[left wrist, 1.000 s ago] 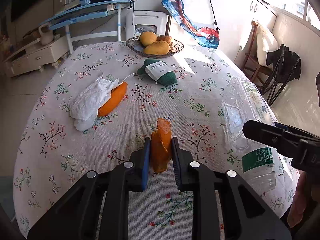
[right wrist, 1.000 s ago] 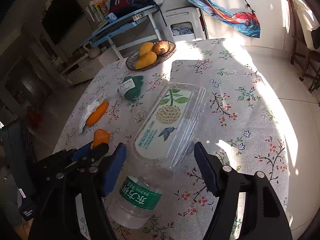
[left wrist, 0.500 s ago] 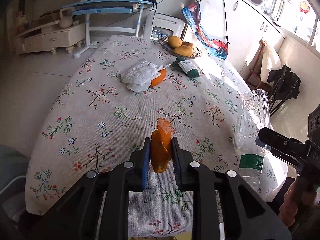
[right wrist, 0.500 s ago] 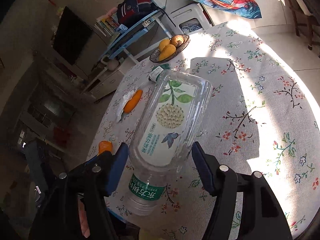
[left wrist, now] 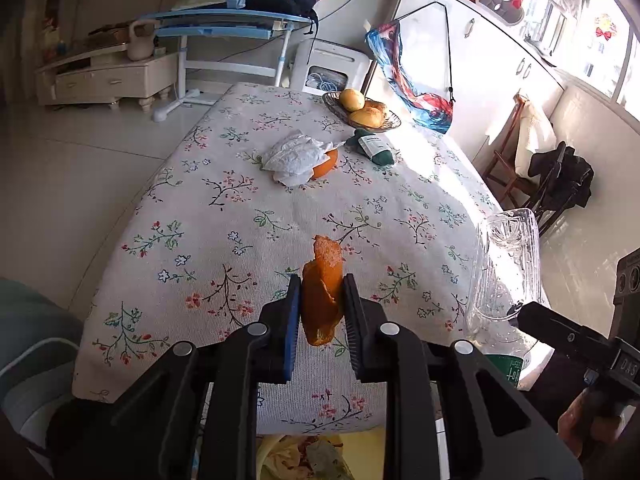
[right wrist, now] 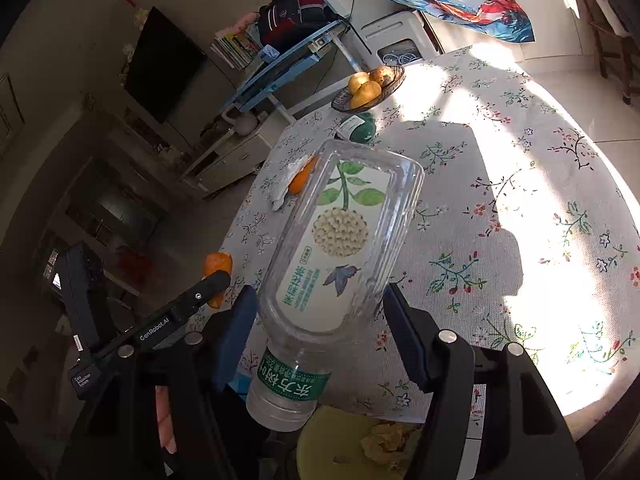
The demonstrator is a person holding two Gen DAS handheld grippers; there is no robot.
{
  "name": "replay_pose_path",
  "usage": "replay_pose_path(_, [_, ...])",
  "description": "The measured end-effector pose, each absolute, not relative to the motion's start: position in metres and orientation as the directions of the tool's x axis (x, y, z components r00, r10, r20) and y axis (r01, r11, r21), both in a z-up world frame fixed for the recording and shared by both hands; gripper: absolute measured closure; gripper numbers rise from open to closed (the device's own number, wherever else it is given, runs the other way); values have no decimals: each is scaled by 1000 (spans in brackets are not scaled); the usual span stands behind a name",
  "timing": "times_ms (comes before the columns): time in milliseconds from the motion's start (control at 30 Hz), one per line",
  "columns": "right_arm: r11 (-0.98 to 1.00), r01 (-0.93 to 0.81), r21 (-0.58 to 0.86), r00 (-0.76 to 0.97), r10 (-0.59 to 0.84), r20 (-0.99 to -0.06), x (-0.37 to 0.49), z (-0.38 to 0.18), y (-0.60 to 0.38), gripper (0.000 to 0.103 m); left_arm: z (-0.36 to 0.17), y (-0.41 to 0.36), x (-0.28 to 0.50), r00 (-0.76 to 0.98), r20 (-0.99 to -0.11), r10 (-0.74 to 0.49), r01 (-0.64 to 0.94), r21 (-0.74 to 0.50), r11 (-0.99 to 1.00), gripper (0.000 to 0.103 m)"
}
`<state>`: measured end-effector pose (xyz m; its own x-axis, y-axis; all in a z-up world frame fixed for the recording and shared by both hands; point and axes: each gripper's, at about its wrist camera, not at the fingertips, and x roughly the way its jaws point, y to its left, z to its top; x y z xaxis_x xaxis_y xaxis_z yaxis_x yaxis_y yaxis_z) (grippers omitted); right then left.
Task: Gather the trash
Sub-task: 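Carry the bottle to the basin and open the right tool while the left tool drops the peel in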
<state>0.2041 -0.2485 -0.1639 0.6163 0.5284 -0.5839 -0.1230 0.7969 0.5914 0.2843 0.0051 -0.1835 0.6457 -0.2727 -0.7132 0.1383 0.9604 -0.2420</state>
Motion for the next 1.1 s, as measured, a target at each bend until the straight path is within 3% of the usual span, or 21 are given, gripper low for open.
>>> replay_pose_path(533, [842,-284,459,539,536,-650,125,-171,-197,39,-182,-5,226,638,-713,-291,198,-213,957,83])
replay_pose_path(1100, [882,-306,357,444,465,-766,103,-201,-170,38,-170,-6,171,668,-691,-276,234,-158,959,83])
